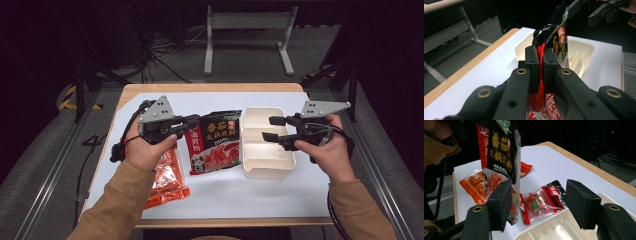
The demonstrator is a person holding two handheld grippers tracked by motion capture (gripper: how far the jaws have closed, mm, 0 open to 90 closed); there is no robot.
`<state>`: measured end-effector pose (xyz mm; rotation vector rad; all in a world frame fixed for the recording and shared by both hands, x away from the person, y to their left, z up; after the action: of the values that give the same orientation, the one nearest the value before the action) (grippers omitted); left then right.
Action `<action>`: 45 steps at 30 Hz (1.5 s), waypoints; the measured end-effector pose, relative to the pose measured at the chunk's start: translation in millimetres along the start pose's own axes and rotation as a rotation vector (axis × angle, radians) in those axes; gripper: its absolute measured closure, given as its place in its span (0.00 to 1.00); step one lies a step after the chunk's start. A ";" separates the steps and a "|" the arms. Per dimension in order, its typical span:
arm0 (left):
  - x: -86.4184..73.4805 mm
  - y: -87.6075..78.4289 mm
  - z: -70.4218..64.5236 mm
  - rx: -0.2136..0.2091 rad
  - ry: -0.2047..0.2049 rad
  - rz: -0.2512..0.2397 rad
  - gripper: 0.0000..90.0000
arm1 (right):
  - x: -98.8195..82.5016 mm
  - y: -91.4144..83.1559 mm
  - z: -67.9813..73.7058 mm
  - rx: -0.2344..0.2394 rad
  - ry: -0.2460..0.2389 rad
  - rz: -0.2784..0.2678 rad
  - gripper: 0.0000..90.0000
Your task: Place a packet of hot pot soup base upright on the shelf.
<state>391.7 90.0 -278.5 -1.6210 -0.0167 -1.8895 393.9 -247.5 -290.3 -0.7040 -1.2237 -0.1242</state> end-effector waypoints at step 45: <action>12.5 14.7 -19.6 -0.116 0.036 -0.028 0.93 | 20.3 69.9 32.4 0.228 0.003 0.191 0.67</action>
<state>380.8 64.8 -277.7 -1.6711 0.0868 -1.9727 406.2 -169.1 -296.9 -0.6168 -1.1405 0.1700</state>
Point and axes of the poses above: each handheld gripper's, and its own axes: y roughly forward along the jaws, x roughly out of its top, z roughly to its left, the point moved 3 cm from there along y, roughly forward along the jaws, and after that the axes turned 9 degrees about y, right-handed, at the moved point
